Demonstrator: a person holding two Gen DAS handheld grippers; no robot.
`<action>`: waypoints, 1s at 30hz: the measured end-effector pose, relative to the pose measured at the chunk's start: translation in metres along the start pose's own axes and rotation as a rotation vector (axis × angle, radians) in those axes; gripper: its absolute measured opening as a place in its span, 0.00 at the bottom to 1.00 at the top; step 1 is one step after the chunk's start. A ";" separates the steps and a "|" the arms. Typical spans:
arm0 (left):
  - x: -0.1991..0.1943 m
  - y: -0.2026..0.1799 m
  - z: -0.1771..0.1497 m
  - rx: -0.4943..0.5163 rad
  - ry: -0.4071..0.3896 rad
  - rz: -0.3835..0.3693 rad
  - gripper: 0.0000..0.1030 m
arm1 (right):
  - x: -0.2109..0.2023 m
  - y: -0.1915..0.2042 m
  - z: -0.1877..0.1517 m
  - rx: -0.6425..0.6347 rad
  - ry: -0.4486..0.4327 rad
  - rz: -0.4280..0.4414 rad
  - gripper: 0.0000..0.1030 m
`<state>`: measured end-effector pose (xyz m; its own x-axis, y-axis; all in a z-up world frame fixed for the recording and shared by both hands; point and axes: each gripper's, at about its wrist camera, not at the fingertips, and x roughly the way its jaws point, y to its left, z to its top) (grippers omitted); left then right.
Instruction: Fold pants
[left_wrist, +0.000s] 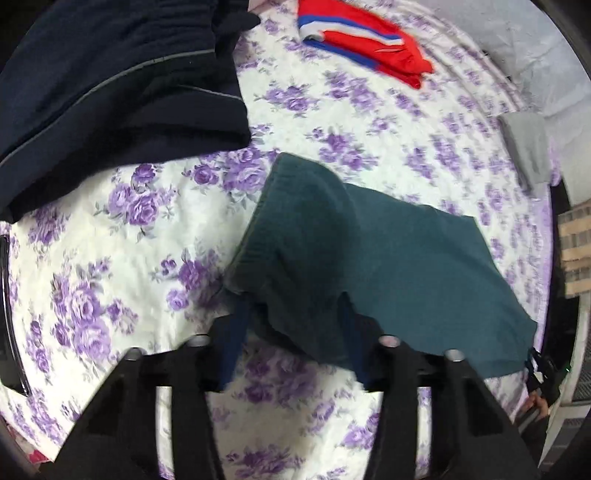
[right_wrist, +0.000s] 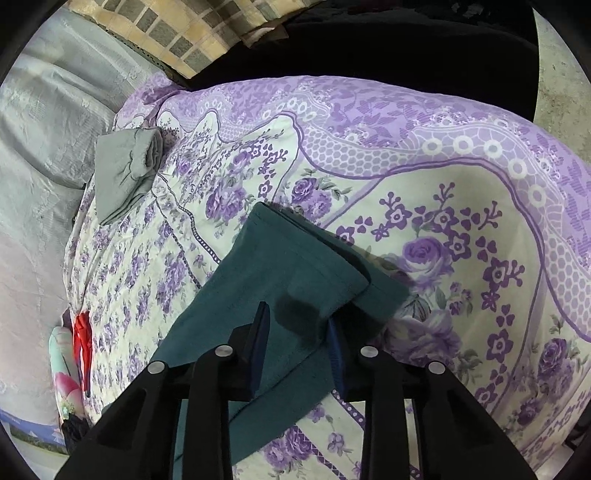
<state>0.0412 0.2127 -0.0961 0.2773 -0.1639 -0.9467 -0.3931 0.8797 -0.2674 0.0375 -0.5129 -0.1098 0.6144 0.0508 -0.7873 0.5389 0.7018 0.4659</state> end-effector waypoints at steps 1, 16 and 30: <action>0.002 -0.001 0.002 -0.005 0.002 0.015 0.19 | -0.001 0.000 0.000 -0.004 -0.002 -0.001 0.21; -0.039 -0.011 0.005 0.110 -0.115 0.082 0.02 | -0.066 0.013 0.009 -0.126 -0.065 0.051 0.02; -0.002 -0.003 -0.024 0.182 0.000 0.179 0.20 | -0.022 -0.030 -0.016 -0.100 0.030 -0.074 0.04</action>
<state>0.0210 0.2001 -0.0974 0.2175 0.0022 -0.9761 -0.2720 0.9605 -0.0584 -0.0014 -0.5240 -0.1125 0.5570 0.0160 -0.8304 0.5215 0.7714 0.3647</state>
